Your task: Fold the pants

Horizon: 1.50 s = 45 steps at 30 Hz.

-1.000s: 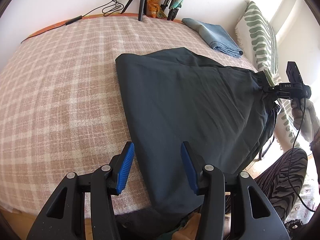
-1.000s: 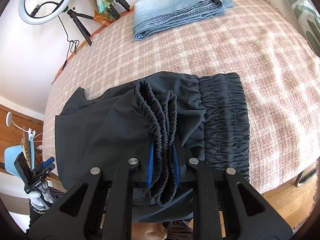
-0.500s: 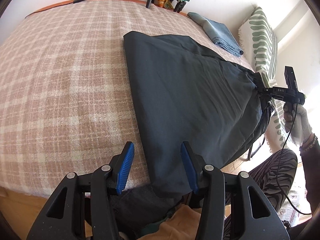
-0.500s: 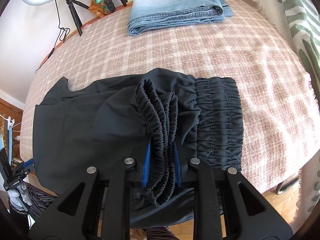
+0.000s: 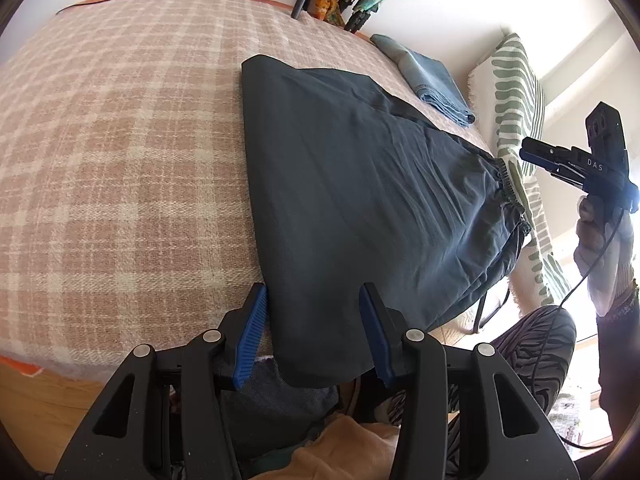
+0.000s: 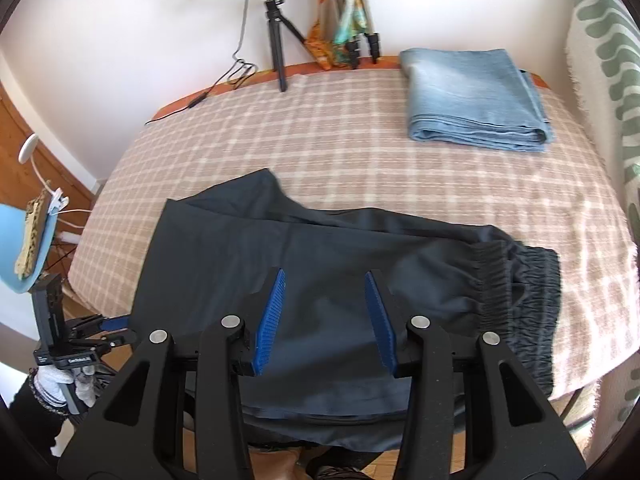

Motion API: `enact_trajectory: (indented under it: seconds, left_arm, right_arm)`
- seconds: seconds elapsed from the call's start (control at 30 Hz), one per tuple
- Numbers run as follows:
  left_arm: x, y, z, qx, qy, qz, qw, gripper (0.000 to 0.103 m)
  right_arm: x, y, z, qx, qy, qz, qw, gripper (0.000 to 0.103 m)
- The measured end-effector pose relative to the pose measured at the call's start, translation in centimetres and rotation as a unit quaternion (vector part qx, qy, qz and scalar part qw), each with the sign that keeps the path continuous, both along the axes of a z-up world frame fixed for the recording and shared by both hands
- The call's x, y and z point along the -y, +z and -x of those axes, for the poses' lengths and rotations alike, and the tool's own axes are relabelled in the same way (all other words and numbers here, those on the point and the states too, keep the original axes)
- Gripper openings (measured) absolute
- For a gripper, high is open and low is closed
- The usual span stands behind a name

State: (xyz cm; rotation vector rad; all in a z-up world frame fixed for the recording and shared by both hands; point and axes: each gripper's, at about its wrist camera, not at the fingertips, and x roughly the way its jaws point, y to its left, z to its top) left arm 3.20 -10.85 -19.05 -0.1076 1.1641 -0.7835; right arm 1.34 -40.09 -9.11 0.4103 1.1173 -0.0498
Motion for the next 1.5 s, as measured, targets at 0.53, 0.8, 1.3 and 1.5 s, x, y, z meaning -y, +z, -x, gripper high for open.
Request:
enact_trajectory:
  seconds: [0.53,0.8,1.3,1.5]
  left_arm:
    - [0.0,0.8,0.7,0.01,0.016,0.075,0.997,0.044]
    - [1.4,1.6,0.9,0.026,-0.003,0.072,0.9971,0.044]
    - [2.9,1.9,1.4,0.052,-0.01,0.046,0.9975,0.051]
    - [2.8,0.3,1.7,0.04,-0.01,0.02,0.999,0.058]
  right_arm:
    - [-18.8,-4.6,-13.9,-0.065,0.156,-0.09,0.981,0.044]
    - [-23.8,-6.7,-16.8,-0.123,0.197,-0.054,0.971,0.044]
    - [-24.3,-9.9,-18.3,-0.172,0.194,-0.022,0.965,0.005]
    - [-22.4,-8.6,-17.7,-0.146,0.187,-0.043,0.971,0.004]
